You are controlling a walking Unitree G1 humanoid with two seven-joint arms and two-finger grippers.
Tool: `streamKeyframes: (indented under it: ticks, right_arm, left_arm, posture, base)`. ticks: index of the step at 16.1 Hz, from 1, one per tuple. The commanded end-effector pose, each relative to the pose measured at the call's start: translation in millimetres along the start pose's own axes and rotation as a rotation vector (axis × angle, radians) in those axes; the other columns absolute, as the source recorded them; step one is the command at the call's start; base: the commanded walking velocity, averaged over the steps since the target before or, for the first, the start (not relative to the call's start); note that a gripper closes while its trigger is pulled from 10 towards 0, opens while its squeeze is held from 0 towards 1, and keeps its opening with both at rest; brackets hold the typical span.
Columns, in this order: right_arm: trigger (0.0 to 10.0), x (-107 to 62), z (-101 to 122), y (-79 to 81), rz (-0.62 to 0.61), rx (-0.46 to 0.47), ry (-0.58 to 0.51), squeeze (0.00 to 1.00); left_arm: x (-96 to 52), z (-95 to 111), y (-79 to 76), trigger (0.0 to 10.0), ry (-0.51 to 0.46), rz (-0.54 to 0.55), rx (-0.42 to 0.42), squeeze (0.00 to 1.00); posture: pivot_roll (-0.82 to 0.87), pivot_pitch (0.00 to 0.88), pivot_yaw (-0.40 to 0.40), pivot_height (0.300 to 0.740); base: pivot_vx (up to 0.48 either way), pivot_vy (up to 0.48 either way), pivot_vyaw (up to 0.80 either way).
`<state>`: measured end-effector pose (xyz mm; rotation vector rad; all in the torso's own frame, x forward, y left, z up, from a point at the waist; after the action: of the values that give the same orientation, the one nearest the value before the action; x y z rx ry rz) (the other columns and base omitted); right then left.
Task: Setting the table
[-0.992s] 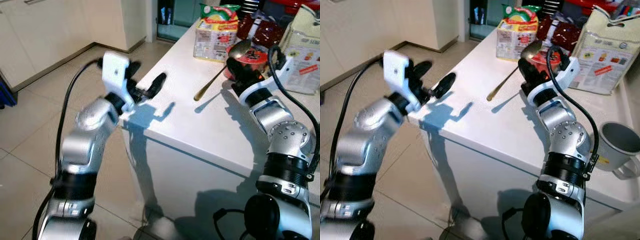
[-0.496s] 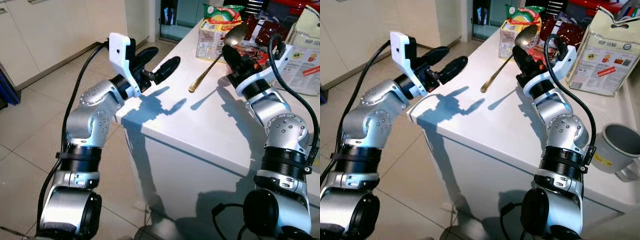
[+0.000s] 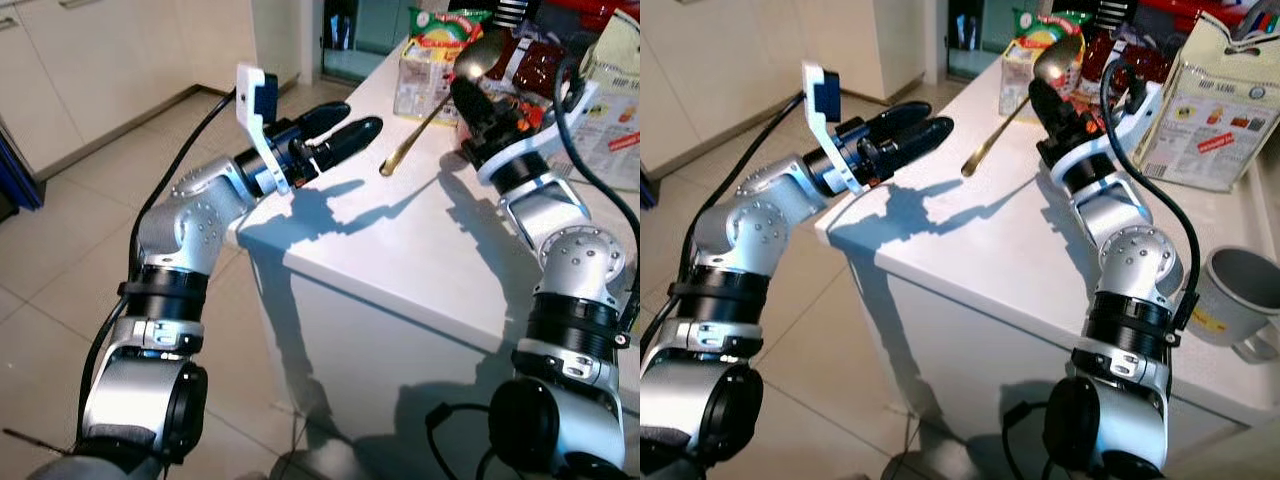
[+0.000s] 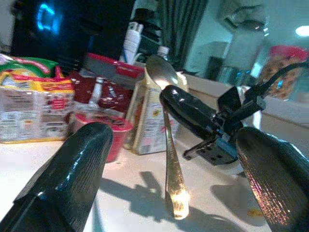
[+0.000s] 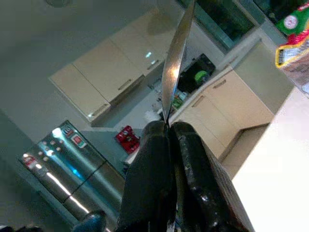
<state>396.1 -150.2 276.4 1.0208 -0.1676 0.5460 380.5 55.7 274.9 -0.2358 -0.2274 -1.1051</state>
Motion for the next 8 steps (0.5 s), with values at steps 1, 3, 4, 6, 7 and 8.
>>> streamKeyframes:
  ticks: [1, 3, 4, 6, 7, 8]
  right_arm:
    - [0.0, 1.7, -7, 14.6, 0.056, 0.004, 0.029, 0.0]
    - [0.0, 2.3, -14, 21.8, 0.087, 0.013, 0.05, 0.0]
    - [0.0, 1.7, -17, 24.3, 0.096, 0.014, 0.059, 0.0]
    - [0.0, 2.4, -20, 26.9, 0.106, 0.016, 0.069, 0.0]
    - [0.0, 2.2, -20, 28.1, 0.108, 0.017, 0.07, 0.0]
    - [0.0, 2.4, -20, 28.5, 0.109, 0.018, 0.072, 0.0]
  left_arm:
    - [2.0, 11, -2.5, 10.0, -0.018, -0.045, -0.011, 0.0]
    - [3.0, 13, -7.4, 10.0, -0.026, -0.098, -0.045, 0.0]
    - [3.5, 15, -10.8, 10.0, -0.041, -0.125, -0.077, 0.0]
    - [6.5, 18, -16.4, 10.0, -0.066, -0.168, -0.132, 0.0]
    - [7.1, 16, -17.6, 10.0, -0.052, -0.18, -0.135, 0.0]
    - [7.8, 14, -18.3, 10.0, -0.044, -0.187, -0.137, 0.0]
  posture:
    - [0.0, 0.0, 0.031, 0.74]
    - [0.0, 0.0, 0.03, 0.74]
    - [0.0, 0.0, 0.032, 0.74]
    - [0.0, 0.0, 0.033, 0.74]
    - [0.0, 0.0, 0.034, 0.74]
    - [0.0, 0.0, 0.034, 0.74]
  base:
    - [0.0, 0.0, 0.0]
    - [0.0, 0.0, 0.0]
    - [0.0, 0.0, 0.0]
    - [0.0, 0.0, 0.0]
    - [0.0, 0.0, 0.0]
    - [0.0, 0.0, 0.0]
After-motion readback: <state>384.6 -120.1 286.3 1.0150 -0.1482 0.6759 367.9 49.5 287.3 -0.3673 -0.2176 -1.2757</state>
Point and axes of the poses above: a point about 5 cm out from each wrist's last joint towards the gripper, its own x axis pointing out of the wrist towards the gripper, its own z axis along the axis of the wrist's last joint, y = z × x, the point moved 5 cm from there along x, pointing out of the wrist towards the gripper, and after that the axes turned 9 degrees about x, right-handed, at the moved point
